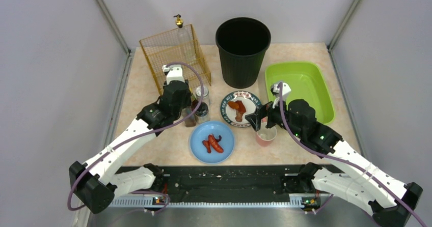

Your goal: Clear the kitchen counter

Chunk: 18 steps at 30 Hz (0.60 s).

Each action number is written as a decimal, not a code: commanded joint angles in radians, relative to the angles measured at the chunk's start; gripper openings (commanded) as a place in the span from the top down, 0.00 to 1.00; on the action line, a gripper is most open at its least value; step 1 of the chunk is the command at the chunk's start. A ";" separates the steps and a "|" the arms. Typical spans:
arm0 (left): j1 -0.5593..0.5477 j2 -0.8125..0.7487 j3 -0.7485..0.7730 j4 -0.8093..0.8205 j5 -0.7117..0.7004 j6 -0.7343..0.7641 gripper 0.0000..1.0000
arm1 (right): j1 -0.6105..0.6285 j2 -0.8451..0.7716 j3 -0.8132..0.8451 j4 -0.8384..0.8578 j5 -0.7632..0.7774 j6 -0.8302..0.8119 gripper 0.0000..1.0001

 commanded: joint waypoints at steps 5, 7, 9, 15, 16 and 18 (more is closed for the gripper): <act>0.000 -0.063 0.157 -0.059 -0.010 0.039 1.00 | 0.003 -0.001 0.015 0.040 -0.001 0.003 0.02; -0.002 -0.063 0.220 -0.085 0.027 0.065 1.00 | 0.003 0.004 0.018 0.046 -0.002 0.001 0.02; -0.001 -0.057 0.285 -0.113 0.058 0.083 1.00 | 0.003 0.009 0.023 0.049 -0.004 0.000 0.02; 0.000 -0.022 0.484 -0.170 0.102 0.136 1.00 | 0.003 0.015 0.032 0.057 -0.008 -0.003 0.02; -0.001 -0.011 0.533 -0.175 0.107 0.148 1.00 | 0.003 0.016 0.032 0.057 -0.011 -0.004 0.02; -0.001 0.019 0.601 -0.180 0.120 0.169 1.00 | 0.003 0.016 0.030 0.057 -0.013 -0.002 0.02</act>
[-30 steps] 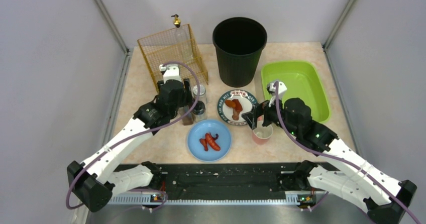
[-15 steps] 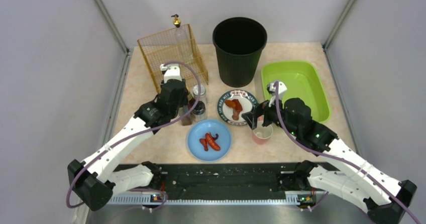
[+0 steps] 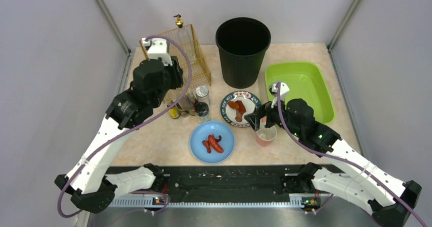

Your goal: Clear the kitchen counter

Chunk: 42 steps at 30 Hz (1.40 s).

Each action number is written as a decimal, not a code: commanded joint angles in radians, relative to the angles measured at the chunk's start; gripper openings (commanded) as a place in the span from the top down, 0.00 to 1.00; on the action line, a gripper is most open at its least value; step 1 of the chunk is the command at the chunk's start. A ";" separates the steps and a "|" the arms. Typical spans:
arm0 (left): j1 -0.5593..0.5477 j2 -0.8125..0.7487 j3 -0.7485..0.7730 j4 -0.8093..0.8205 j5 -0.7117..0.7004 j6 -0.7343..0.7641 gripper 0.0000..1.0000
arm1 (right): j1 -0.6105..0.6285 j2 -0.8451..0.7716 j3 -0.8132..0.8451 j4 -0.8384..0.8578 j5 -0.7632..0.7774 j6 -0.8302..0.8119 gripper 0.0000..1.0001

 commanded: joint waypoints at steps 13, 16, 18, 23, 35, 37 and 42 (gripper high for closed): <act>0.063 0.297 0.572 0.074 -0.049 0.235 1.00 | 0.002 -0.005 0.015 0.067 -0.024 0.010 0.02; 0.100 0.330 0.574 0.140 -0.047 0.261 1.00 | 0.003 -0.006 0.003 0.083 -0.025 0.017 0.03; 0.143 0.352 0.593 0.168 -0.020 0.260 1.00 | 0.002 -0.002 -0.005 0.099 -0.036 0.023 0.03; 0.283 0.478 0.738 0.143 0.108 0.210 1.00 | 0.003 0.009 -0.002 0.103 -0.072 0.027 0.03; 0.355 0.661 0.822 0.390 0.029 0.258 1.00 | 0.003 -0.008 -0.037 0.146 -0.097 0.063 0.04; 0.358 0.688 0.834 0.434 0.013 0.275 1.00 | 0.003 -0.010 -0.046 0.168 -0.112 0.076 0.04; 0.375 0.785 0.950 0.468 -0.008 0.316 1.00 | 0.003 0.001 -0.063 0.214 -0.145 0.090 0.04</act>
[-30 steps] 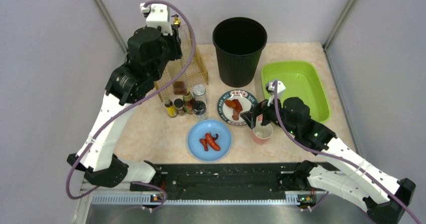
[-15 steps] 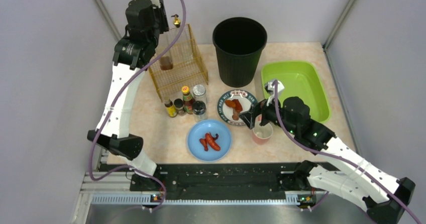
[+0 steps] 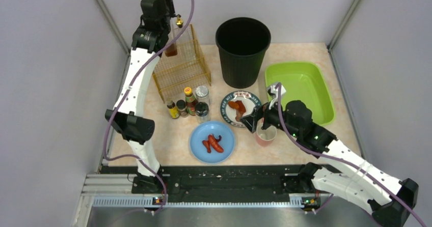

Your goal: Clear the kitchen counter

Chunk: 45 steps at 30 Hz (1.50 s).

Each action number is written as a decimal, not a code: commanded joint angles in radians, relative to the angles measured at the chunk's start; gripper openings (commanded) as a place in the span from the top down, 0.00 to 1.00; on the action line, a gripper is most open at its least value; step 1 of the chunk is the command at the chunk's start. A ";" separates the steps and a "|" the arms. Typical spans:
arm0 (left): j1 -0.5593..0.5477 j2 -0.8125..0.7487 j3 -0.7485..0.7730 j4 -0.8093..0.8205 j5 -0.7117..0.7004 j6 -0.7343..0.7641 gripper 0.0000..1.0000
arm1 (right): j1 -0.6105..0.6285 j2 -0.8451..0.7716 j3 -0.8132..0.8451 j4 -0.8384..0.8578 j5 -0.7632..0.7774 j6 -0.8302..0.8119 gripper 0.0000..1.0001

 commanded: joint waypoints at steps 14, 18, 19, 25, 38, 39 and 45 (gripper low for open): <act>0.057 0.189 0.195 0.403 -0.067 0.158 1.00 | 0.003 0.035 -0.004 0.129 -0.091 0.019 0.05; 0.076 0.211 0.191 0.409 -0.069 0.166 1.00 | 0.004 0.040 -0.006 0.134 -0.092 0.025 0.05; 0.083 0.214 0.184 0.411 -0.067 0.163 1.00 | 0.004 0.041 -0.005 0.136 -0.093 0.028 0.05; 0.119 0.249 0.170 0.399 -0.045 0.123 1.00 | 0.004 0.041 -0.012 0.136 -0.095 0.035 0.05; 0.136 0.315 0.167 0.360 -0.031 0.071 1.00 | 0.005 0.016 -0.028 0.128 -0.081 0.044 0.05; 0.136 0.308 0.155 0.357 -0.027 0.059 1.00 | 0.004 0.014 -0.029 0.128 -0.081 0.045 0.05; 0.136 0.264 0.054 0.342 -0.039 -0.048 1.00 | 0.004 0.010 -0.031 0.132 -0.083 0.051 0.05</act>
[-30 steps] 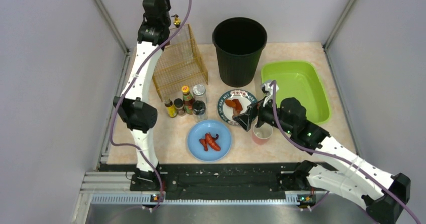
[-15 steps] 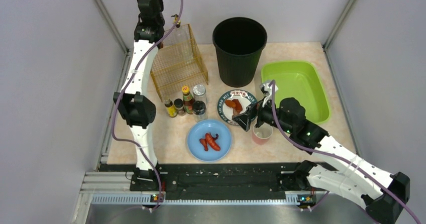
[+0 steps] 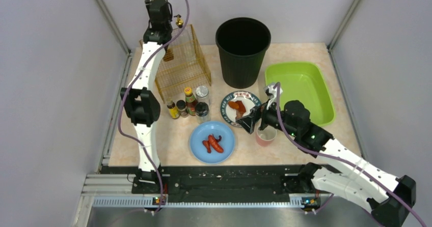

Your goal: Clear the kitchen counter

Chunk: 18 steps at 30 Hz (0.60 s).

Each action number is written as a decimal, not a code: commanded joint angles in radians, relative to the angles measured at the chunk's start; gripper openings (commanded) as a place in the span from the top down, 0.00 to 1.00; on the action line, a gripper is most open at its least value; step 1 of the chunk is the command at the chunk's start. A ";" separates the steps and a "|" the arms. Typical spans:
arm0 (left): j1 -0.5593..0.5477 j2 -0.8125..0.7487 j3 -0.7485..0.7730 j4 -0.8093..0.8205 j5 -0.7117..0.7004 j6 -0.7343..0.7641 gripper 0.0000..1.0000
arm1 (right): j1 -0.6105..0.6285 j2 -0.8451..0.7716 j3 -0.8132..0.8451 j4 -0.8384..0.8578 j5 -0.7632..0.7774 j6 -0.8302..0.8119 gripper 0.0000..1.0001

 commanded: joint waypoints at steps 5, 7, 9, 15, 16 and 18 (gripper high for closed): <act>0.002 -0.110 -0.108 0.086 0.001 -0.118 1.00 | 0.004 -0.028 -0.008 0.041 -0.003 0.015 0.05; 0.002 -0.115 -0.130 0.086 -0.005 -0.126 1.00 | 0.004 -0.032 -0.011 0.041 -0.006 0.021 0.05; 0.002 -0.118 -0.150 0.085 -0.005 -0.134 1.00 | 0.004 -0.036 -0.012 0.038 -0.008 0.025 0.05; 0.001 -0.138 -0.219 0.078 0.004 -0.169 1.00 | 0.004 -0.044 -0.012 0.030 0.005 0.023 0.05; 0.000 -0.144 -0.228 0.074 0.003 -0.171 0.99 | 0.004 -0.042 -0.012 0.028 0.006 0.024 0.05; 0.000 -0.164 -0.260 0.076 0.005 -0.175 0.85 | 0.004 -0.036 -0.014 0.028 0.008 0.023 0.05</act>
